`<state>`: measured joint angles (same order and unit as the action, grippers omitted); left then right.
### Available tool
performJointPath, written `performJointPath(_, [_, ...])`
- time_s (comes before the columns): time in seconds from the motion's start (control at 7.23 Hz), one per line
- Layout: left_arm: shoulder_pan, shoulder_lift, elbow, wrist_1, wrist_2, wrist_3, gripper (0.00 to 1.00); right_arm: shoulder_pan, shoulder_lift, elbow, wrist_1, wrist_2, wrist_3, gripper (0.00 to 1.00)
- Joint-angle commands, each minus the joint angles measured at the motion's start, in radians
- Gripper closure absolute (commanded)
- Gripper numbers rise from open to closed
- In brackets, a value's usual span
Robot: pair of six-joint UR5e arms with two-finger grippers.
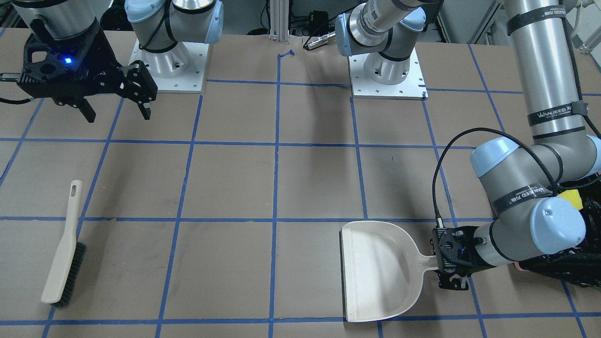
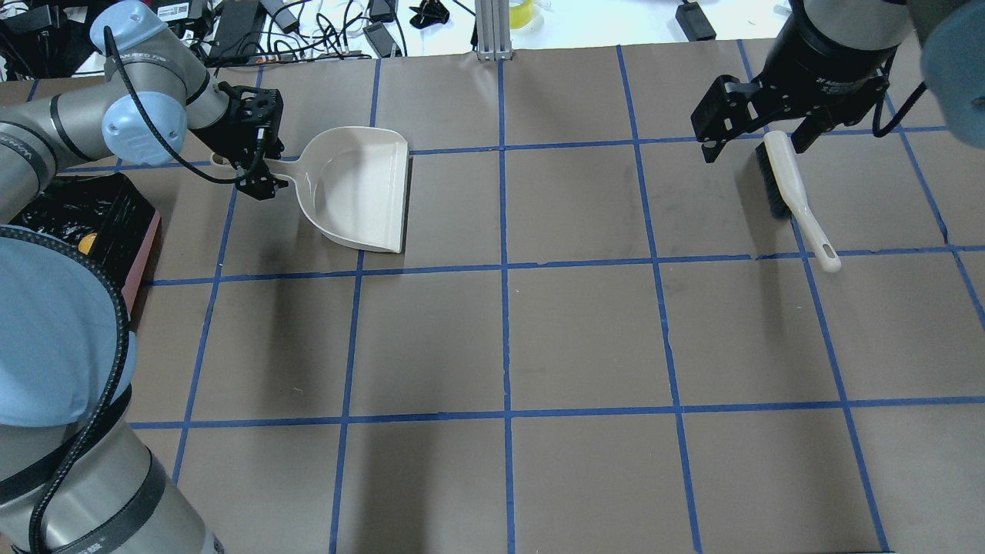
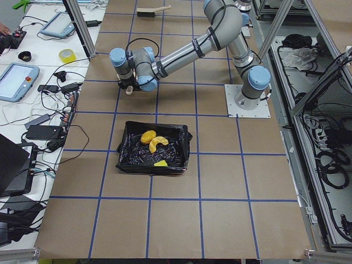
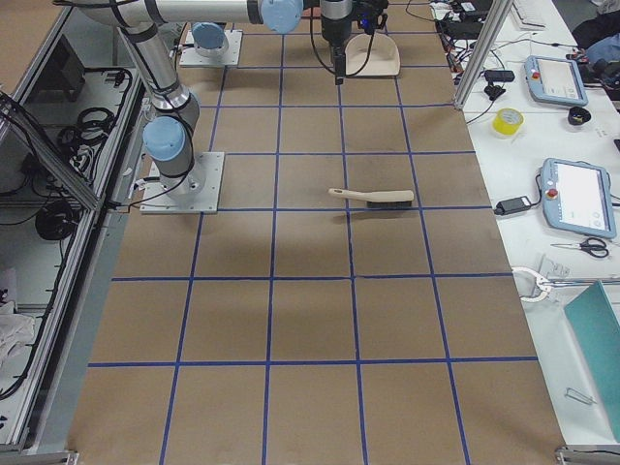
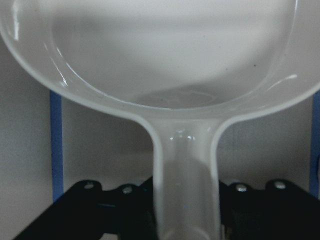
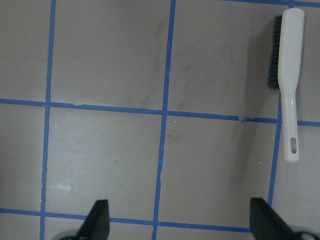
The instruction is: Sweep and dump trash into bin
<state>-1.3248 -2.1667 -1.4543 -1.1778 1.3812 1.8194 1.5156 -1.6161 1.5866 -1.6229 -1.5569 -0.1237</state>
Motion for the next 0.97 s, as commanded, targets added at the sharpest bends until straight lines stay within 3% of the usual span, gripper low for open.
performJointPath(0.0, [-0.001, -0.002, -0.008, 0.006, -0.020, 0.041, 1.00, 0.000, 0.001, 0.001, -0.001, -0.038, 0.013, 0.00])
performJointPath(0.14, [-0.001, -0.002, -0.009, 0.007, -0.019, 0.041, 1.00, 0.000, 0.005, 0.003, -0.002, -0.040, 0.016, 0.00])
performJointPath(0.28, [-0.001, -0.005, -0.020, 0.036, -0.022, 0.040, 0.89, 0.000, 0.007, 0.003, -0.005, -0.040, 0.016, 0.00])
performJointPath(0.41, [-0.001, -0.004, -0.027, 0.049, -0.022, 0.034, 0.43, 0.000, 0.009, 0.004, -0.003, -0.035, 0.016, 0.00])
performJointPath(0.69, [-0.010, 0.014, -0.029, 0.035, -0.022, -0.036, 0.32, 0.000, 0.013, 0.026, -0.005, -0.040, 0.016, 0.00])
performJointPath(0.83, [-0.045, 0.046, -0.027, 0.032, -0.014, -0.070, 0.32, 0.000, 0.004, 0.024, -0.002, -0.043, 0.016, 0.00])
